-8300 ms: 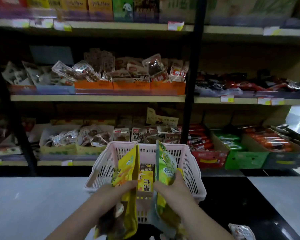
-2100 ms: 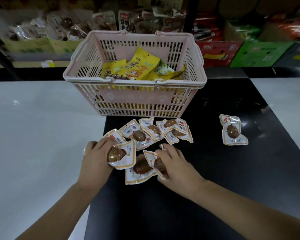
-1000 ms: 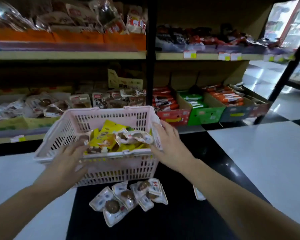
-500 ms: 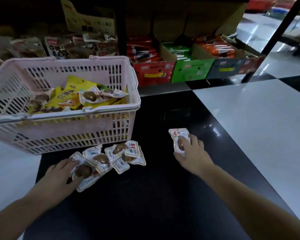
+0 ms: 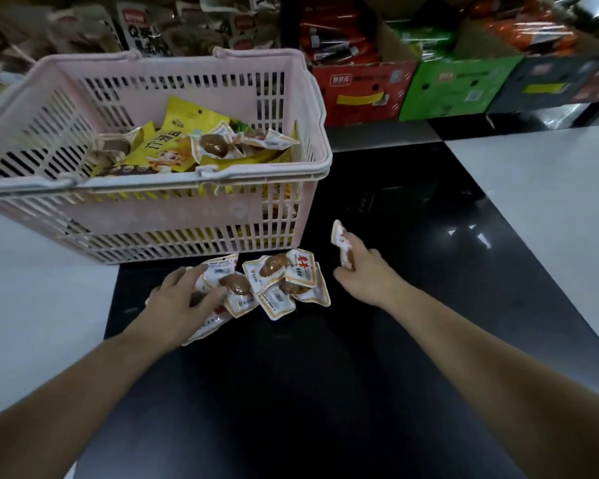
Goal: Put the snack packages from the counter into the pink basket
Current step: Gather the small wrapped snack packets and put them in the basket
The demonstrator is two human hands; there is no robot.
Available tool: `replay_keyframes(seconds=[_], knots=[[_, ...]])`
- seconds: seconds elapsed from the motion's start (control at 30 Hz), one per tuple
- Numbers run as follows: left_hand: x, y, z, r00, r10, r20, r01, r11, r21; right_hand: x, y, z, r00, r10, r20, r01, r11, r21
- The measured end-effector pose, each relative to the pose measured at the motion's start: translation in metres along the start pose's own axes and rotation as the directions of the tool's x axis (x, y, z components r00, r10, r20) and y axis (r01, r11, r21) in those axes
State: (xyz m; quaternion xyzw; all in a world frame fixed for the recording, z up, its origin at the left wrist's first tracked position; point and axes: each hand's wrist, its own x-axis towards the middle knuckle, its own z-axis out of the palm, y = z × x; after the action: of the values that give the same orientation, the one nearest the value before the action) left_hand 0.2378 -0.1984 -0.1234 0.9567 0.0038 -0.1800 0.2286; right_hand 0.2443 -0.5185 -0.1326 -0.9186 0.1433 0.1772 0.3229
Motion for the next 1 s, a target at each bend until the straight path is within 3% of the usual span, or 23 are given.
replay_keyframes(seconds=[0.1,0.2,0.3,0.57,0.73,1.0], knots=[[0.009,0.001,0.001,0.991,-0.057,0.122,0.056,0.998,0.010,-0.014,-0.033,0.023,0.987,-0.066,0.145,0.068,0.998,-0.010],[0.021,0.005,0.006,0.974,-0.087,0.211,0.058,0.988,0.143,-0.026,-0.053,0.037,0.958,-0.102,0.268,0.170,0.954,-0.245],[0.030,0.011,0.015,0.964,-0.104,0.245,0.021,0.948,0.317,-0.023,-0.068,0.048,0.953,-0.075,0.293,0.205,0.872,-0.444],[0.028,0.007,0.025,0.995,-0.054,0.088,0.024,0.948,0.317,-0.009,-0.094,0.067,0.965,-0.152,0.215,0.255,0.742,-0.620],[0.022,0.005,0.024,0.999,0.020,0.040,-0.034,0.923,0.384,-0.016,-0.095,0.082,0.973,-0.171,0.154,0.230,0.713,-0.662],[-0.042,-0.030,0.033,0.990,0.137,-0.008,-0.126,0.926,0.356,-0.058,-0.088,0.083,0.943,-0.220,0.252,0.331,0.712,-0.619]])
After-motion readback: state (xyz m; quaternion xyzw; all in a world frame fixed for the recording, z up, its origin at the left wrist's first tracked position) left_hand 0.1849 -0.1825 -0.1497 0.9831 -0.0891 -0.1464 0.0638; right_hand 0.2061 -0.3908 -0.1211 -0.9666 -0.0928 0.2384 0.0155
